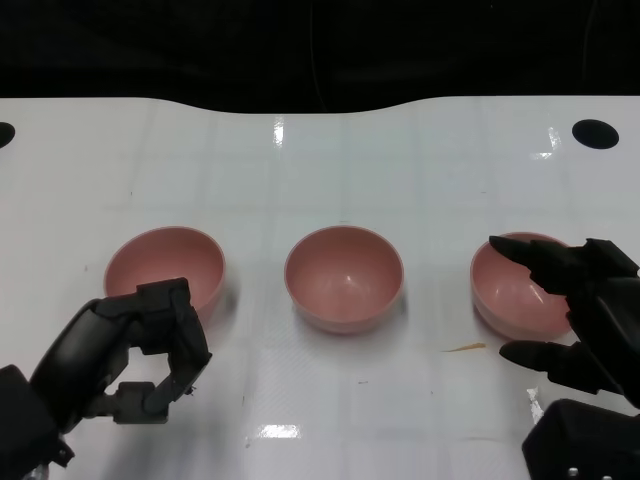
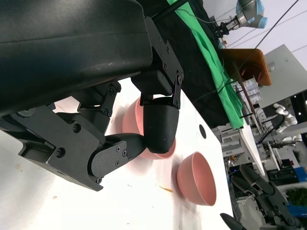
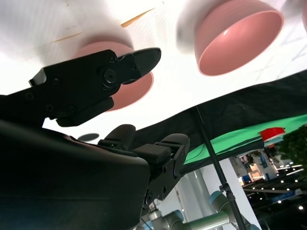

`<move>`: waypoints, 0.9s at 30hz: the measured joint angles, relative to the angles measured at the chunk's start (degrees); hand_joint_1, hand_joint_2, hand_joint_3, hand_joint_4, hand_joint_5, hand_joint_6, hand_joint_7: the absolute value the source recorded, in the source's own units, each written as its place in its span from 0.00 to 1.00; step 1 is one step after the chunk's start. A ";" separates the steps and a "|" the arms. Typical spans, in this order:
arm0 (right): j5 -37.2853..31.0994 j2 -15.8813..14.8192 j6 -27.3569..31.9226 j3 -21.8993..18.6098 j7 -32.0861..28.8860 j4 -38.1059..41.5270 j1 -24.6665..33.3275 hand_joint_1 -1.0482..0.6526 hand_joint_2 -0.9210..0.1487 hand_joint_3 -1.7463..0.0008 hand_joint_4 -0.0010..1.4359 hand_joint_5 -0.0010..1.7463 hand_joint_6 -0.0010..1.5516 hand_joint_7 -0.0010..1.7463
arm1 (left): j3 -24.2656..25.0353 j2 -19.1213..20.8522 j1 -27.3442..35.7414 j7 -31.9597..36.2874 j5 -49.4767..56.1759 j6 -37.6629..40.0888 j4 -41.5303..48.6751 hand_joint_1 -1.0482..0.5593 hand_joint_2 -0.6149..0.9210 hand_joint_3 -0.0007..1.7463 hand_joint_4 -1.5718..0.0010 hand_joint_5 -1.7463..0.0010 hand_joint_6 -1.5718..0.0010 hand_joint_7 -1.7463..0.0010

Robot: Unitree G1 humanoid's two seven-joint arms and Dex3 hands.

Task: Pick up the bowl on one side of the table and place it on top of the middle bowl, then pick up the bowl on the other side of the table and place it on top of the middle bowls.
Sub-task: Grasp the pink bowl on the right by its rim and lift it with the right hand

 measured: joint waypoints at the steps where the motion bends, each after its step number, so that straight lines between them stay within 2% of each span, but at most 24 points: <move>1: -1.02 -0.13 0.96 0.17 0.00 -0.11 -0.10 0.31 0.11 1.00 0.00 0.43 0.14 0.12 | 0.00 -0.07 0.00 0.00 0.00 -0.01 0.05 0.56 0.77 0.55 0.52 0.00 0.56 0.10; 7: -4.39 -0.80 5.12 2.19 1.24 -0.64 -0.66 0.32 0.11 1.00 0.02 0.41 0.17 0.10 | 0.01 -0.08 -0.04 0.00 0.00 -0.02 0.09 0.55 0.77 0.56 0.52 0.00 0.56 0.10; 10: -6.72 -1.75 7.04 3.55 2.34 -0.57 -1.54 0.31 0.09 1.00 0.07 0.35 0.20 0.05 | 0.01 -0.25 -0.23 -0.02 -0.37 -0.02 0.62 0.55 0.76 0.56 0.51 0.00 0.55 0.13; 18: -12.30 -3.06 11.30 7.66 3.00 4.26 -4.68 0.30 0.06 1.00 0.09 0.28 0.19 0.02 | 0.00 -0.32 -0.59 -0.01 -0.40 -0.19 1.08 0.56 0.76 0.57 0.52 0.00 0.55 0.11; 23: -13.15 -3.16 11.87 9.31 2.69 8.05 -7.24 0.30 0.06 1.00 0.10 0.28 0.19 0.01 | -0.01 -0.32 -0.69 -0.04 -0.64 -0.15 1.08 0.54 0.77 0.52 0.53 0.00 0.57 0.10; 27: -13.49 -3.40 12.06 10.83 1.66 12.03 -9.89 0.30 0.06 1.00 0.11 0.27 0.20 0.01 | -0.01 -0.33 -0.75 -0.07 -0.88 -0.13 1.11 0.55 0.77 0.53 0.52 0.00 0.56 0.10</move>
